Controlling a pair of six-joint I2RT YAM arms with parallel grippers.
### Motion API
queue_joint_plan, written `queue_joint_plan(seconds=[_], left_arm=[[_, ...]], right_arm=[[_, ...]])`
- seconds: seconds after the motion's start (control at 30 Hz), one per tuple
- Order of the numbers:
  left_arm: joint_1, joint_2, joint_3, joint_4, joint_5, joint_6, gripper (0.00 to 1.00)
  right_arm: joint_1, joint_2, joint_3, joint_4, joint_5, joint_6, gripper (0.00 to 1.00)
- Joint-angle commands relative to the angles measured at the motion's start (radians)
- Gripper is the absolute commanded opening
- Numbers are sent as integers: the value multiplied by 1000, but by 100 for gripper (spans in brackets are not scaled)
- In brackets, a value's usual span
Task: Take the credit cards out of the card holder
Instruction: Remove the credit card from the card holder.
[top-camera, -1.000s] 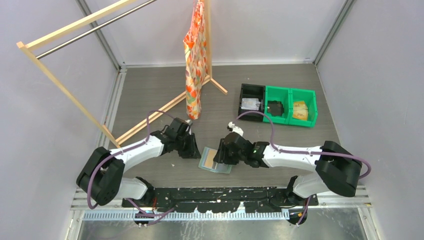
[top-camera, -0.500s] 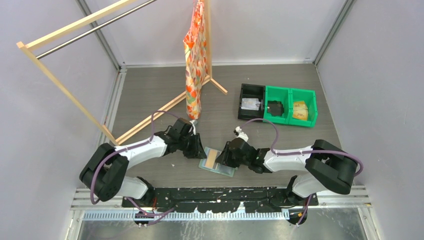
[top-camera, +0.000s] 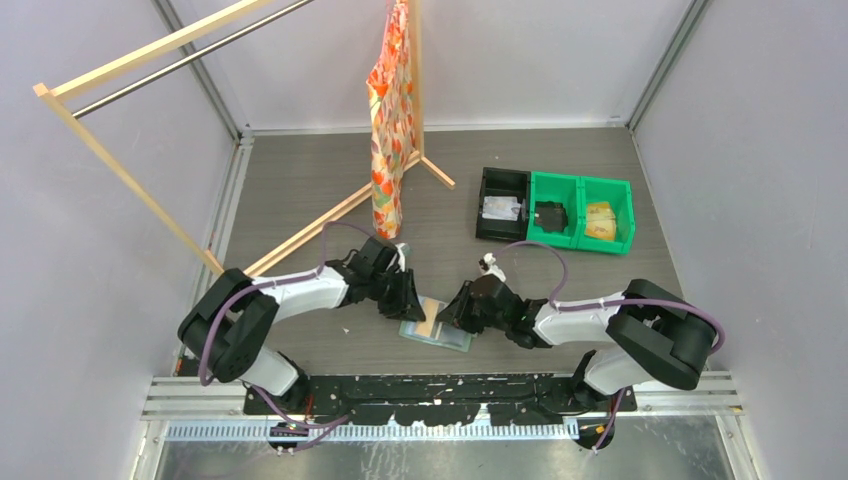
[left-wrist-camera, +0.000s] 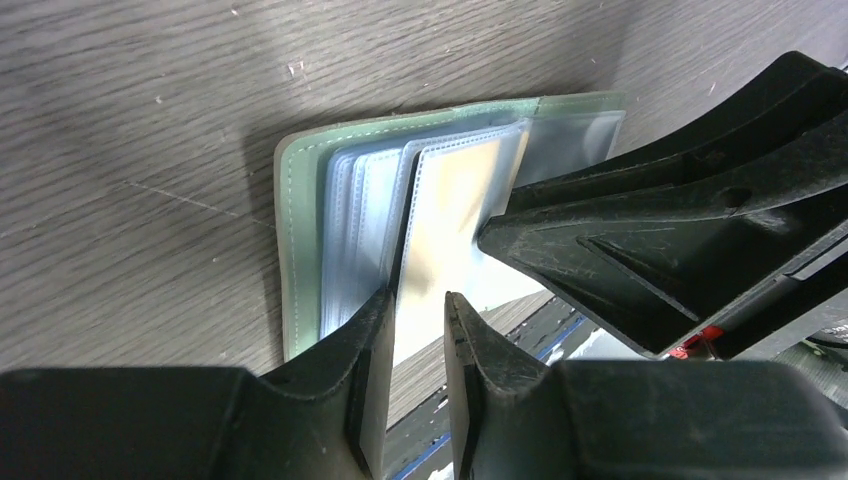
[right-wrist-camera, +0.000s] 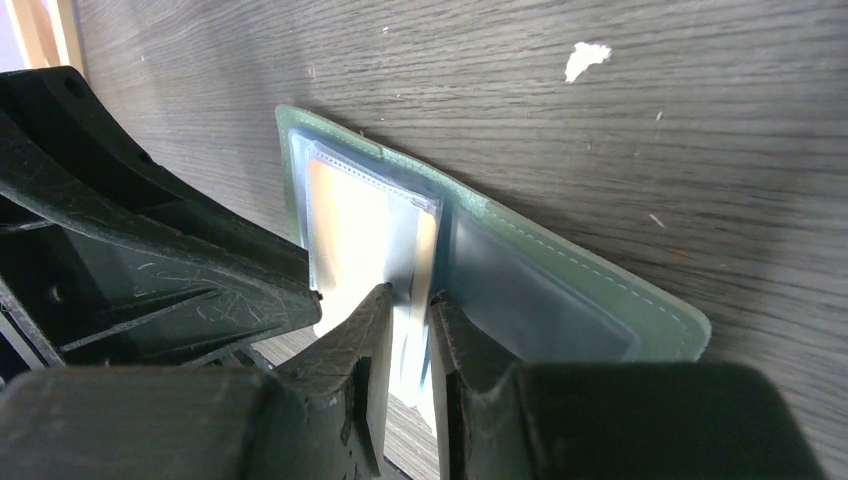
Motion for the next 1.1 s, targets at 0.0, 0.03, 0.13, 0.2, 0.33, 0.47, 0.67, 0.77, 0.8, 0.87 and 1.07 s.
queue_joint_plan(seconds=[0.0, 0.03, 0.13, 0.2, 0.33, 0.47, 0.67, 0.77, 0.8, 0.87, 1.07], left_arm=[[-23, 55, 25, 83, 15, -15, 26], [-29, 56, 26, 92, 15, -23, 26], [-41, 43, 25, 121, 14, -48, 23], [-44, 24, 20, 131, 10, -62, 18], [-45, -18, 12, 131, -3, -70, 11], [-46, -31, 12, 139, 9, -74, 3], [-45, -15, 3, 188, 21, -97, 1], [-46, -18, 1, 191, 12, -101, 0], [-46, -21, 3, 189, 3, -101, 0], [-49, -32, 4, 175, -12, -97, 0], [-59, -30, 23, 163, -16, -88, 1]], right_arm=[[-11, 20, -24, -32, 20, -13, 25], [-12, 24, -25, -29, 19, -12, 25], [-12, 31, -28, -23, 13, -11, 24], [-14, 34, -30, -20, 12, -9, 24], [-14, 36, -34, -18, 12, -7, 25], [-14, 23, -40, -27, 14, -1, 34], [-16, -45, -47, -71, 17, 7, 44], [-17, -122, -47, -145, 49, 1, 46], [-17, -149, -46, -175, 60, -2, 46], [-15, -201, -47, -220, 79, -6, 46], [-16, -311, -34, -317, 105, -18, 47]])
